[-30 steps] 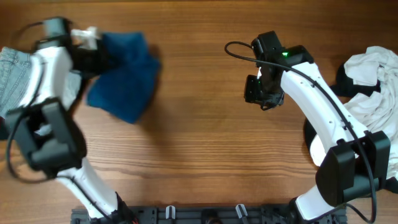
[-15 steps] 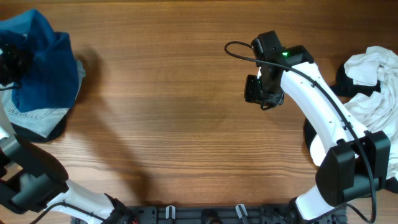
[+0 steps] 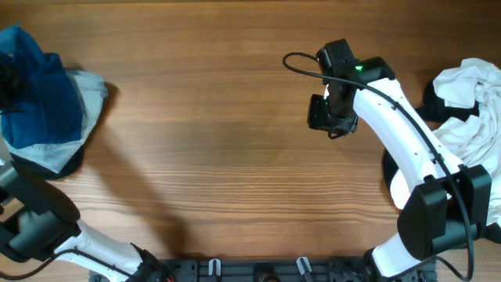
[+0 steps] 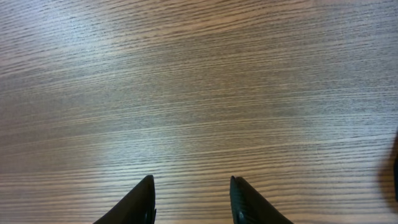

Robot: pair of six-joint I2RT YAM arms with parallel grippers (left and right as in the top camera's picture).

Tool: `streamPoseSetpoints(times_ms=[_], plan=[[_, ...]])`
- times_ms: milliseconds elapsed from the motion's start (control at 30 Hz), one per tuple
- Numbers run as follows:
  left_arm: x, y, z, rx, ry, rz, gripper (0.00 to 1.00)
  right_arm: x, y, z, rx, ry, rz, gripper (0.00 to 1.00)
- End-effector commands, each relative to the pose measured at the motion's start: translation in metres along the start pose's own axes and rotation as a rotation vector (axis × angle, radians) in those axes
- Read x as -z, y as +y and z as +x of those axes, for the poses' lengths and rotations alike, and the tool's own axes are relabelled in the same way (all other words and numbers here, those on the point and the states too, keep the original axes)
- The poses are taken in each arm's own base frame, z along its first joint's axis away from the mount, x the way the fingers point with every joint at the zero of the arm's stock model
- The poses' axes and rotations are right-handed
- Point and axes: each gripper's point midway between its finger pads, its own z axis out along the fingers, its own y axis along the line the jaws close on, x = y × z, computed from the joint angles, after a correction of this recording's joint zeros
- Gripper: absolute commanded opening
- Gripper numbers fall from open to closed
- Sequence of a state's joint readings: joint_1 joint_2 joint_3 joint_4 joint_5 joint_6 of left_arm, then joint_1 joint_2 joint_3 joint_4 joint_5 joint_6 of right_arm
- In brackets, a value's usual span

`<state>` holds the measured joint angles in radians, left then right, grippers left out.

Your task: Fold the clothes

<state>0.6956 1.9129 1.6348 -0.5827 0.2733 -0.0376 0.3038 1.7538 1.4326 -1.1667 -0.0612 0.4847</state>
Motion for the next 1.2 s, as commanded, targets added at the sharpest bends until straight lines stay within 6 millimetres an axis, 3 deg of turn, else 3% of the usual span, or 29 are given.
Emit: streamPoseSetpoints(times_ms=[0,33,167,300,433,600,633,667,733,767,900,967,1000,1100,1167], plan=[[0.011,0.036,-0.027,0.031,-0.093,-0.069,0.83,0.006,-0.003,-0.001,0.010,-0.021,0.008,0.39],[0.013,0.044,-0.030,0.038,-0.109,-0.087,1.00,0.006,-0.003,-0.001,0.009,-0.021,0.008,0.39],[0.024,0.073,-0.048,0.092,-0.185,-0.109,1.00,0.006,-0.003,-0.001,0.010,-0.022,0.008,0.39],[0.026,0.068,-0.054,0.097,-0.206,-0.054,1.00,0.006,-0.003,-0.002,0.010,-0.024,0.007,0.40],[0.025,0.044,-0.049,0.093,-0.177,0.080,1.00,0.006,-0.003,-0.002,0.010,-0.025,0.006,0.40],[0.019,0.028,-0.032,0.099,-0.104,0.112,1.00,0.006,-0.002,-0.002,0.009,-0.027,0.004,0.39],[0.017,0.018,-0.031,0.086,-0.098,0.126,1.00,0.006,-0.002,-0.004,0.008,-0.032,0.001,0.40],[0.014,0.005,-0.029,0.069,-0.090,0.142,1.00,0.006,0.000,-0.006,-0.004,-0.043,-0.004,0.47],[0.007,-0.028,-0.023,0.025,-0.067,0.184,1.00,0.006,0.006,-0.016,-0.013,-0.081,-0.030,0.58],[0.002,-0.054,-0.016,-0.009,-0.046,0.216,1.00,0.007,0.011,-0.024,-0.010,-0.113,-0.051,0.65],[-0.009,-0.174,0.038,-0.172,0.083,0.344,1.00,0.016,0.035,-0.058,0.016,-0.250,-0.160,0.80],[-0.009,-0.226,0.081,-0.256,0.174,0.385,1.00,0.021,0.044,-0.071,0.085,-0.314,-0.188,0.85],[-0.007,-0.253,0.115,-0.313,0.249,0.383,1.00,0.024,0.049,-0.077,0.142,-0.343,-0.203,0.88],[0.008,-0.273,0.188,-0.423,0.440,0.298,1.00,0.022,0.047,-0.072,0.205,-0.329,-0.183,1.00],[0.030,-0.269,0.234,-0.472,0.610,0.249,1.00,0.016,0.040,-0.059,0.214,-0.271,-0.158,1.00]])
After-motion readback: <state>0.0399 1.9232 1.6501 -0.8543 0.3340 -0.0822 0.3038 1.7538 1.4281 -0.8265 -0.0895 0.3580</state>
